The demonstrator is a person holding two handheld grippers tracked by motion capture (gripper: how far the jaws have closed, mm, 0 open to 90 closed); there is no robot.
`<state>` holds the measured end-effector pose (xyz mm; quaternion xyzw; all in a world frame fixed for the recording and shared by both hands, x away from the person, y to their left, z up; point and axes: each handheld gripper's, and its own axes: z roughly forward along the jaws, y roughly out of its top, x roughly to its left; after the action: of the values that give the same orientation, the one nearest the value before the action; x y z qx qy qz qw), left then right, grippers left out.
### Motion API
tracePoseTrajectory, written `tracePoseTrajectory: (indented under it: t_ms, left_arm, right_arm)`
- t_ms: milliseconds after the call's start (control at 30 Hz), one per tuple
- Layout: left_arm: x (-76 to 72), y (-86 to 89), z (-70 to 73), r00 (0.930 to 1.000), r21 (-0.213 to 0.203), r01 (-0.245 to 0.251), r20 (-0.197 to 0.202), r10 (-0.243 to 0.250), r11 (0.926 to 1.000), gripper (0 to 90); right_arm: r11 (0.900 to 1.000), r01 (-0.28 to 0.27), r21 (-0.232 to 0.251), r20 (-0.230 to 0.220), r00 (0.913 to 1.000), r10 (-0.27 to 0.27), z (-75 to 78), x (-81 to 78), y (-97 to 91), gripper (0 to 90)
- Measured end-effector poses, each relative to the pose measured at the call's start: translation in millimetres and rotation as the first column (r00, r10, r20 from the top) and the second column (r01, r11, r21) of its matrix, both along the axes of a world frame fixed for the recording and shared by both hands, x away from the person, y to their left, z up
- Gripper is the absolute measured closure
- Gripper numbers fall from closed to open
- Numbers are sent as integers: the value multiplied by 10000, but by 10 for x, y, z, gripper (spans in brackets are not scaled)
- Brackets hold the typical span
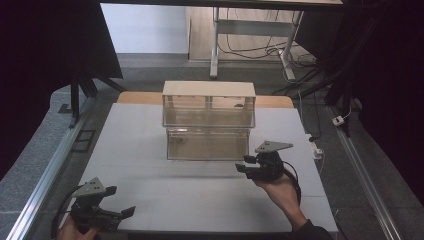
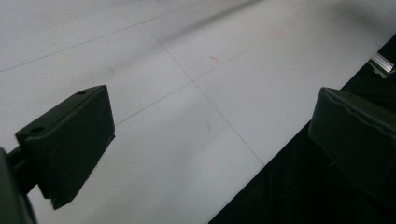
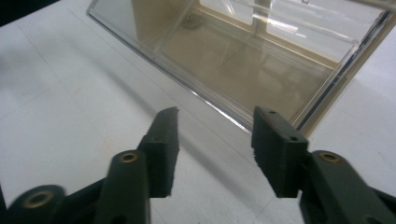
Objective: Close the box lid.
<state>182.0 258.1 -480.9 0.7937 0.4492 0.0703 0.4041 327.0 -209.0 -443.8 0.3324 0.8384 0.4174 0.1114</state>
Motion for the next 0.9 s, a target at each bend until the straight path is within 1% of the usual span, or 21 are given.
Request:
tracePoseTrajectory:
  t_ms: [67,300,400,667,900]
  left_arm:
    - [2,0,0,10000,2,1,-12,-1,10000,2]
    - [2,0,0,10000,0,-8,-17,8,10000,4]
    - [2,1,1,10000,-13,-7,-21,7,10000,4]
    - [1,0,1,10000,-13,25,-12,-25,10000,4]
    - [2,0,1,10000,-18,28,-18,-28,10000,4]
  right_arm:
    - [10000,18,41,67,10000,-18,23,-23,-9,455]
    - [9997,55,223,77,10000,-57,78,-112,-36,326]
    - [9998,64,190,120,9999,-67,94,-160,-45,278]
    - [9996,94,261,270,9996,-101,120,-306,-143,187]
    - [9983,416,418,599,9972,-441,166,-451,-312,128]
